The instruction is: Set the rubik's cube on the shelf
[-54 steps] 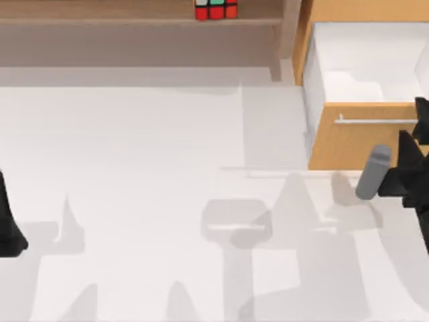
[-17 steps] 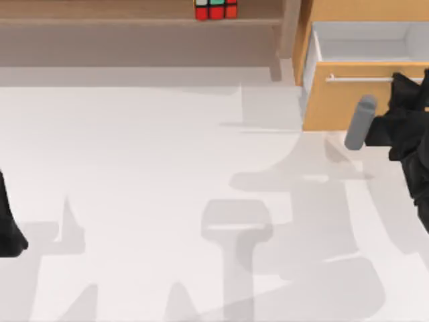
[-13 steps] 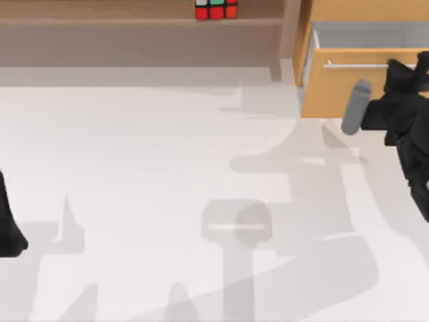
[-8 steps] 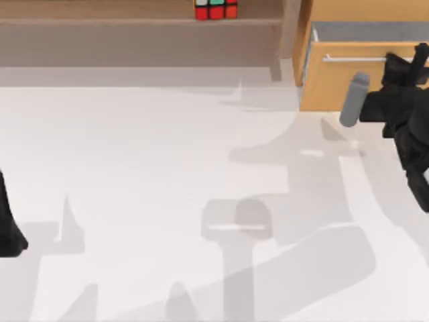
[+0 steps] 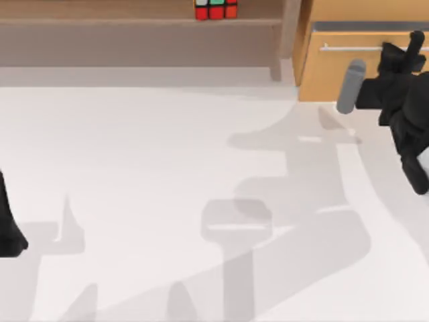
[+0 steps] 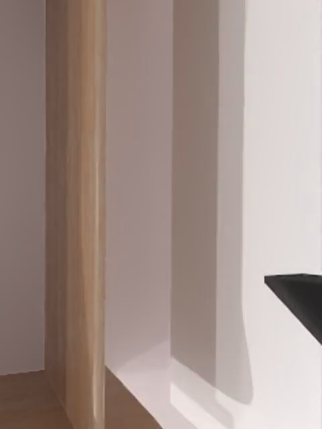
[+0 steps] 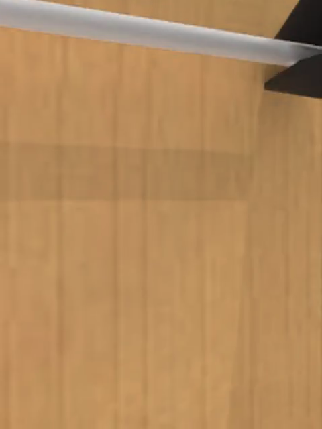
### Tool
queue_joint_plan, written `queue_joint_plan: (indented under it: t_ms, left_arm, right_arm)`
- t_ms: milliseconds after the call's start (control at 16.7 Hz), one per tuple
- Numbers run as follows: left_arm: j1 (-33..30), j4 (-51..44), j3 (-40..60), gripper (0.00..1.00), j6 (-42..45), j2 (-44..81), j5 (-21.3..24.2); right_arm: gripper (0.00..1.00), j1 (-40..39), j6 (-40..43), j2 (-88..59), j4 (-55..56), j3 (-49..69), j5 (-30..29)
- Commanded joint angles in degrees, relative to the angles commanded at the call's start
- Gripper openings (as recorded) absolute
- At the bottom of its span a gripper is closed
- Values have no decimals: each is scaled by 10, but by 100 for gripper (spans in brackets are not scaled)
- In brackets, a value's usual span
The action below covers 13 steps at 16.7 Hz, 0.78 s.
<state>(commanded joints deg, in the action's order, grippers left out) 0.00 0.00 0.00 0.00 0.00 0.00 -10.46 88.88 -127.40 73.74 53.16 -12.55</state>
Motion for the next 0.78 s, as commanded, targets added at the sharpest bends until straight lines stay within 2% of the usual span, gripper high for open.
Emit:
queue_joint_plan:
  t_ms: [360, 660, 780]
  left_arm:
    - [0, 0, 0, 100, 0, 0, 0]
    - [0, 0, 0, 100, 0, 0, 0]
    - [0, 0, 0, 100, 0, 0, 0]
  right_arm:
    - [0, 11, 0, -42, -55, 95, 12]
    - [0, 11, 0, -45, -58, 101, 12]
    - [15, 11, 0, -45, -58, 101, 12]
